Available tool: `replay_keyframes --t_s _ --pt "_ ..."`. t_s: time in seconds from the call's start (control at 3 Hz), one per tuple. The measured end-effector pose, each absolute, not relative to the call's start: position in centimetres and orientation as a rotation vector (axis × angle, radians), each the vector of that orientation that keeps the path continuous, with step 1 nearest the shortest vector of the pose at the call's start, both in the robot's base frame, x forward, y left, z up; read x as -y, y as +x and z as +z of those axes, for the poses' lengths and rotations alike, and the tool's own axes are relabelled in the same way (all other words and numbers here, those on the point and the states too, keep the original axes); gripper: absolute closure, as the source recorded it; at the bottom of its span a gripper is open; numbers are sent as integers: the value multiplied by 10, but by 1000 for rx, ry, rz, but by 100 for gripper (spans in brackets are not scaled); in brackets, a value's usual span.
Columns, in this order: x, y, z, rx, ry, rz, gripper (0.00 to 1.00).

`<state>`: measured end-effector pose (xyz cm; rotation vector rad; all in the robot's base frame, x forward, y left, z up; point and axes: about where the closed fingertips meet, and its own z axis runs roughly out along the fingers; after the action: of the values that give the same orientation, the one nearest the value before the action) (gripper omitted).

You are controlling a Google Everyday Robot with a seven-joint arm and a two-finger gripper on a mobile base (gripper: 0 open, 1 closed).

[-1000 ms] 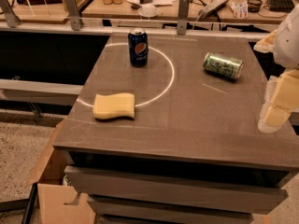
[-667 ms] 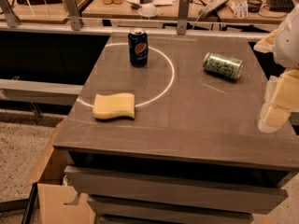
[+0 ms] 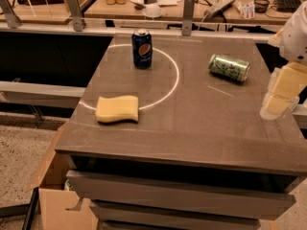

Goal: Place green can upright

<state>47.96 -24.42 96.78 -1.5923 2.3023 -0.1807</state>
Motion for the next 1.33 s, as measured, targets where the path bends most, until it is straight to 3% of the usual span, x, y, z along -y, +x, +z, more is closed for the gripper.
replay_keyframes --t_s 0.67,1.33 --pt "296 568 942 -2474 -1364 -250 0" --pt "287 669 916 -2403 -1376 -153 0"
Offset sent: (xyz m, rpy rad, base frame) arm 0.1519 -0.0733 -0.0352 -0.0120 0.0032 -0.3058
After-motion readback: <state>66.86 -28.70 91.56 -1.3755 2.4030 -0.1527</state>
